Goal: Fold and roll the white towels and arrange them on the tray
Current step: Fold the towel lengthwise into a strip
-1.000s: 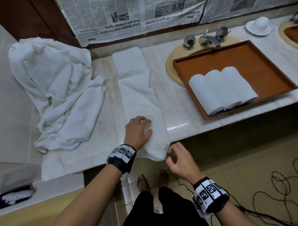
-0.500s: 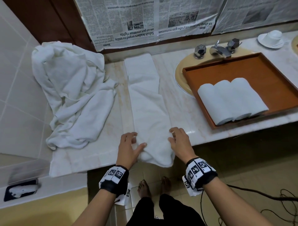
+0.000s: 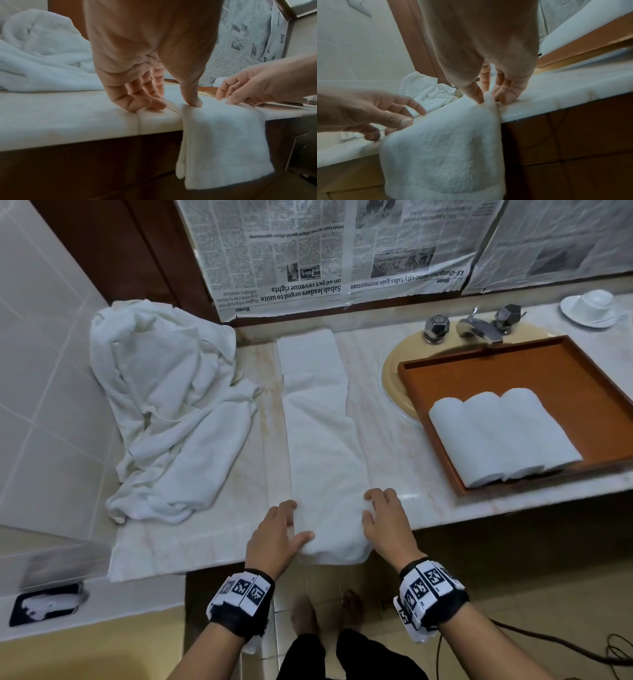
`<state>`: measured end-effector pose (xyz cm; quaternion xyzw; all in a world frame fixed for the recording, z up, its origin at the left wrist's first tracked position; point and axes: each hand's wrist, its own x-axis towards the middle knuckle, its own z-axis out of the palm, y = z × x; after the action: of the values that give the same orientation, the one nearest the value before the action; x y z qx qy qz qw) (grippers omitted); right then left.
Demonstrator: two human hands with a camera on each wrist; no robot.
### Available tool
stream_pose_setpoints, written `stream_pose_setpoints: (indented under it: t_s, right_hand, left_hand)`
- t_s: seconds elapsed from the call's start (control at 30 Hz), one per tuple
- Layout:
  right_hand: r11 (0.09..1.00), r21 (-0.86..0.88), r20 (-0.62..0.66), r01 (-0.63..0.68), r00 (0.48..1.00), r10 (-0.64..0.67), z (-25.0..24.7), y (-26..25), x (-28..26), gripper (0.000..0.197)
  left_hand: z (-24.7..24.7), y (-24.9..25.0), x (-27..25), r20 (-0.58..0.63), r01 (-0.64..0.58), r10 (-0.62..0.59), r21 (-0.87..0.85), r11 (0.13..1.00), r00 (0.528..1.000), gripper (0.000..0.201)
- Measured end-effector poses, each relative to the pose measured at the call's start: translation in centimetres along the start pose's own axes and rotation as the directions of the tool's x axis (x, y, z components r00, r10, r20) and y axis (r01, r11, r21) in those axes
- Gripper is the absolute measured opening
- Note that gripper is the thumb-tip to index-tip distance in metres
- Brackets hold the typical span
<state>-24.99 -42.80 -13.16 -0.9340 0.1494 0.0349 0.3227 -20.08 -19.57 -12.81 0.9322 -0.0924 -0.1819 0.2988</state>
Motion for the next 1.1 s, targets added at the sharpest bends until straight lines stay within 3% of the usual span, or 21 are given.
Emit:
stream_pose_setpoints:
  t_s: [0.1, 0.2, 0.27, 0.37, 0.47, 0.6, 0.67, 0.77, 0.87, 1.03, 1.1]
  right_hand:
    - [0.988, -0.121, -0.093, 0.097, 0.99, -0.109, 0.2, -0.6, 0.7, 0.035]
    - [0.963, -0.137, -0.112, 0.233, 0.962, -0.248, 0.9, -2.0, 2.0, 0.037]
    - [0.933, -0.166, -0.006, 0.319, 0.946, -0.324, 1.9, -2.8, 2.9, 0.047]
    - [0.896, -0.245, 0.185, 0.371, 0.925, -0.333, 3.5, -2.3, 3.7, 0.06]
    - [0.874, -0.357, 0.212, 0.33, 0.94, -0.268, 3.1, -0.4, 4.4, 0.064]
    - [0.921, -0.358, 0.153, 0.152, 0.983, -0.102, 0.8, 0.9, 5.7, 0.078]
    - [0.94, -0.274, 0.106, 0.204, 0.978, -0.181, 0.5, -0.7, 6.8, 0.075]
    - [0.89, -0.253, 0.11, 0.379, 0.925, -0.363, 1.8, -3.0, 9.4, 0.059]
    - [0.898, -0.285, 0.165, 0.334, 0.94, -0.297, 2.4, -2.8, 12.5, 0.067]
    - [0.907, -0.363, 0.122, 0.213, 0.976, -0.181, 0.7, -0.3, 15.3, 0.072]
    - [0.927, -0.322, 0.036, 0.194, 0.981, -0.192, 0.0, -1.2, 16.1, 0.07]
  left_hand:
    - [-0.2, 0.0, 1.1, -0.052, 0.0, 0.002, 0.034, 0.999, 0.999, 0.067]
    - [0.3, 0.6, 2.5, -0.097, -0.079, 0.101, 0.207, 0.975, 0.99, 0.067]
    - [1.1, 1.6, 3.4, -0.043, -0.121, 0.141, 0.307, 0.944, 0.989, 0.068]
    - [2.4, 2.7, 4.2, 0.078, -0.101, 0.075, 0.412, 0.906, 0.994, 0.07]
    - [2.6, 2.3, 3.9, 0.049, -0.038, 0.019, 0.412, 0.91, 0.999, 0.067]
    - [1.9, 2.0, 3.7, 0.022, 0.051, -0.063, 0.356, 0.933, 0.998, 0.068]
    - [1.2, 3.0, 5.6, -0.032, 0.089, -0.083, 0.275, 0.957, 0.996, 0.061]
    - [0.7, 5.3, 10.2, -0.043, 0.06, -0.051, 0.239, 0.969, 0.998, 0.054]
    - [0.6, 5.7, 13.5, 0.028, 0.042, -0.053, 0.305, 0.951, 0.998, 0.054]
    - [-0.8, 2.9, 14.6, 0.045, 0.08, -0.102, 0.348, 0.934, 0.994, 0.058]
    - [-1.7, 2.4, 15.4, 0.009, 0.118, -0.127, 0.313, 0.942, 0.992, 0.058]
